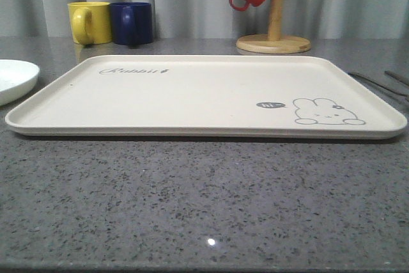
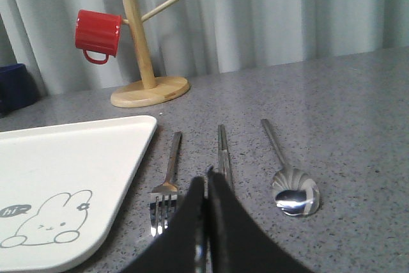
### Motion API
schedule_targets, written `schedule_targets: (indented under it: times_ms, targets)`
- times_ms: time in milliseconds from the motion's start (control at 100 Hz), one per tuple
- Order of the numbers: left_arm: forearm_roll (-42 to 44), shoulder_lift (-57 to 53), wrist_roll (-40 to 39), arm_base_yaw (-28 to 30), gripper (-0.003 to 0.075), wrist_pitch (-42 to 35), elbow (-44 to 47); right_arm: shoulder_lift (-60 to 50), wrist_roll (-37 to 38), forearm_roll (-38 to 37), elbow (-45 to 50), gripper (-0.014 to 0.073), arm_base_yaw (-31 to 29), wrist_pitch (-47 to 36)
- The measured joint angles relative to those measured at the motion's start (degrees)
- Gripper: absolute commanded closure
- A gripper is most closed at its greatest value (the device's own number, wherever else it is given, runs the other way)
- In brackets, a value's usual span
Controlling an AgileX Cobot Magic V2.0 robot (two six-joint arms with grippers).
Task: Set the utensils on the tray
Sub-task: 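Move the left gripper down over the white plate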
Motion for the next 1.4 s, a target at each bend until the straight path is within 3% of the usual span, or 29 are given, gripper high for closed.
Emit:
schedule_targets:
  times_ms: [430,600,810,1120,1400]
  targets:
    - [-0.1,0.0,0.0,0.0,0.0738,0.0,0.0,0.0,0.0,0.0,0.0,0.0671,0.0,0.0]
    - [-1.9,0.0,0.0,0.0,0.0738,6.8,-1.6,0.0,0.0,0.0,0.0,0.0671,0.0,0.0]
    - [-5.5,5.7,0.0,0.0,0.0738,20.0,-14.8,0.0,0.0,0.0,0.0,0.0671,0.0,0.0]
    - [-5.7,29.3,0.0,0.0,0.0738,45.4,-40.3,0.0,0.0,0.0,0.0,0.0671,0.0,0.0]
    - [-5.7,45.7,0.0,0.0,0.0737,50.7,-51.6,0.0,0.0,0.0,0.0,0.0671,0.0,0.0]
